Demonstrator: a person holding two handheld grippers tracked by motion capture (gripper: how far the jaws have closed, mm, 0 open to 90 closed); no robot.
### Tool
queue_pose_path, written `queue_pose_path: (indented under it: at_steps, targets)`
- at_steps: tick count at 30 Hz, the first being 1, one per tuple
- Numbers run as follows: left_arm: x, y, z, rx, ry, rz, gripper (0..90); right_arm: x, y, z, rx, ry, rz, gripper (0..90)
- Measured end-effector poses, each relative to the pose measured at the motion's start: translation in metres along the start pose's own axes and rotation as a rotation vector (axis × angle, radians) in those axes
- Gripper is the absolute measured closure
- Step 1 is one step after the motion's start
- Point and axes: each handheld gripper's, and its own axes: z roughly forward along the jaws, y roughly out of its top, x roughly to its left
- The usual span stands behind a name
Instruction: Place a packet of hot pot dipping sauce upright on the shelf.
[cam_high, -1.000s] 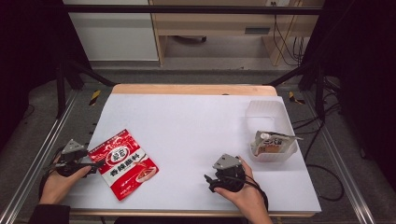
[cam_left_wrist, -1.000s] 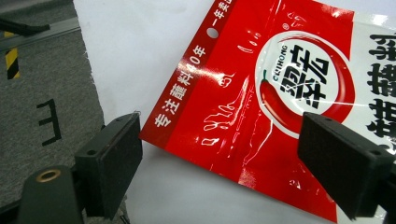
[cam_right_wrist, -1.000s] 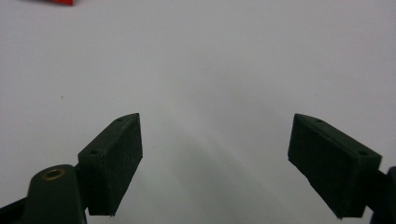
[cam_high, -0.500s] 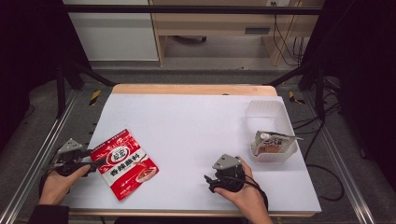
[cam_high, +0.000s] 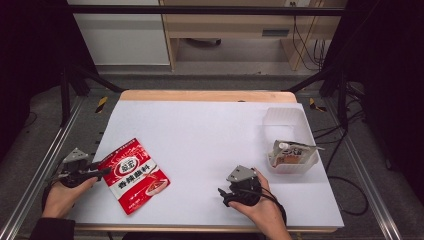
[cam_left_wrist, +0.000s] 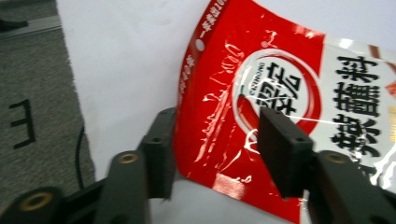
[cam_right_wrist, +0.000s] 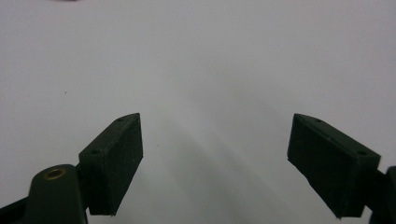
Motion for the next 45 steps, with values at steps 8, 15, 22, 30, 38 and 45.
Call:
queue_pose_path:
  at_steps: [8, 15, 22, 30, 38, 45]
  targets:
    - [-0.003, 0.004, 0.001, 0.035, 0.081, 0.047, 79.3, 0.001, 0.0, 0.001, 0.003, 0.002, -0.002, 18.7]
    - [-0.001, 0.005, 0.001, 0.062, 0.104, 0.054, 90.0, 0.001, 0.0, 0.001, 0.003, -0.003, -0.009, 18.6]
    - [-0.005, 0.008, -0.004, 0.04, 0.092, 0.072, 90.0, -0.001, -0.001, -0.001, 0.0, -0.013, -0.005, 18.6]
    - [-0.025, 0.029, -0.021, -0.09, 0.072, 0.13, 90.0, -0.001, -0.002, 0.001, 0.004, -0.022, -0.013, 18.6]
    - [-0.053, 0.055, -0.025, -0.163, 0.057, 0.223, 90.0, -0.003, -0.003, 0.003, 0.008, -0.036, -0.002, 18.2]
    - [-0.075, 0.081, -0.03, -0.235, 0.039, 0.275, 90.0, -0.003, -0.002, 0.003, 0.008, -0.043, 0.007, 17.7]
